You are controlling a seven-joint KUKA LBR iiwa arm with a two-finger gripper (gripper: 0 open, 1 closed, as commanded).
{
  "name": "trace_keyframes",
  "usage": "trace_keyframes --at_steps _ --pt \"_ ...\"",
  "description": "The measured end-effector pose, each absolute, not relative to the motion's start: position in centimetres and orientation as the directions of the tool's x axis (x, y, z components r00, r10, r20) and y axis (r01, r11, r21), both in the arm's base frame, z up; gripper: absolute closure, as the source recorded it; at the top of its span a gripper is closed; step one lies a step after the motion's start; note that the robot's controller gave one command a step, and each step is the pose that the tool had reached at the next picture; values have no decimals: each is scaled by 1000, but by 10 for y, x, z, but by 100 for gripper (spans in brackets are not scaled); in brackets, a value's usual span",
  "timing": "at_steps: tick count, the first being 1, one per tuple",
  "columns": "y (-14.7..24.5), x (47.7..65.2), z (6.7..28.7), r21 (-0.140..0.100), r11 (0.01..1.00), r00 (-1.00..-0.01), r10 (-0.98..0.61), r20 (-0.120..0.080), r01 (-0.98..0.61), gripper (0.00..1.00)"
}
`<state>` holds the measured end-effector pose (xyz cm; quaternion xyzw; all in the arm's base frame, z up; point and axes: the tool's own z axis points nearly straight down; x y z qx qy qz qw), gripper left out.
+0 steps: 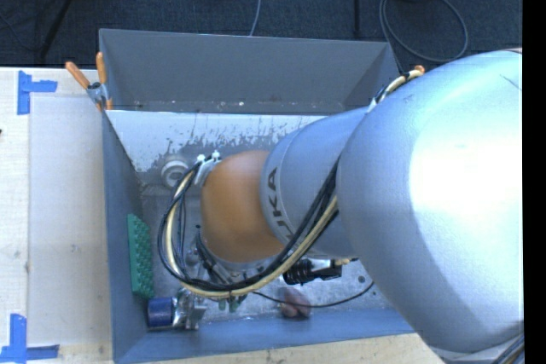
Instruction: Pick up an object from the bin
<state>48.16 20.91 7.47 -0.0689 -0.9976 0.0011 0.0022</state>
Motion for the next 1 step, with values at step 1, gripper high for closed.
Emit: trace_keyframes --at_steps 1 --pt "209 483 76 0 990 -990 142 1 142 100"
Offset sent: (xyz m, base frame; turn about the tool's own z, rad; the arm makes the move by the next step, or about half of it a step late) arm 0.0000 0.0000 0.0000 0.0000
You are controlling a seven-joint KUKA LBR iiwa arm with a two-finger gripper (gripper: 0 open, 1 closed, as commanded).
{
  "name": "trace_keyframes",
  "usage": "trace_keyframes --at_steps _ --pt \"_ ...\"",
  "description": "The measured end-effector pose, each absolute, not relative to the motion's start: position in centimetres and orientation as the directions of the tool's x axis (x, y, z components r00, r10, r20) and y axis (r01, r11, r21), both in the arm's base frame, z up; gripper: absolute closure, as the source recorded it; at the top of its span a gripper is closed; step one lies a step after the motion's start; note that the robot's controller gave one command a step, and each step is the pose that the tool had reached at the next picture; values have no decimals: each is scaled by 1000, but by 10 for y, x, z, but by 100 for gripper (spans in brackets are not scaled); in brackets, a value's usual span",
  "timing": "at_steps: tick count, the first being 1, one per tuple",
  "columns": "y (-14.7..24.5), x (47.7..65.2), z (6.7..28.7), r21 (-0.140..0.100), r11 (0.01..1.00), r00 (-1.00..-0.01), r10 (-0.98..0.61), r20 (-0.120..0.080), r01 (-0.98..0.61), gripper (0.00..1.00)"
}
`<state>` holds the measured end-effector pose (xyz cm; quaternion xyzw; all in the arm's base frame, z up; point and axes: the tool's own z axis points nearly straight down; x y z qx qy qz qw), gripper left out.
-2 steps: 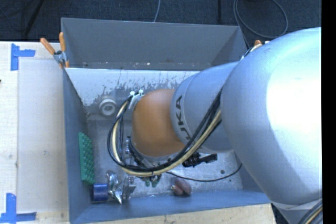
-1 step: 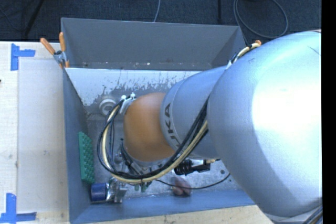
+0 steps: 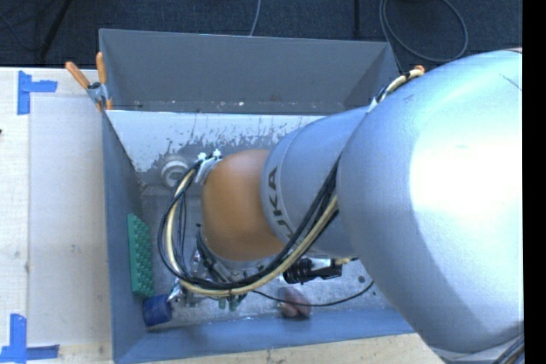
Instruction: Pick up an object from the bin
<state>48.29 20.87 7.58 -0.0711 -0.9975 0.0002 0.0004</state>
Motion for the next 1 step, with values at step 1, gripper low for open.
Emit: trace_keyframes --at_steps 1 --pt "203 491 224 1 992 -991 -130 -7 -130 100"
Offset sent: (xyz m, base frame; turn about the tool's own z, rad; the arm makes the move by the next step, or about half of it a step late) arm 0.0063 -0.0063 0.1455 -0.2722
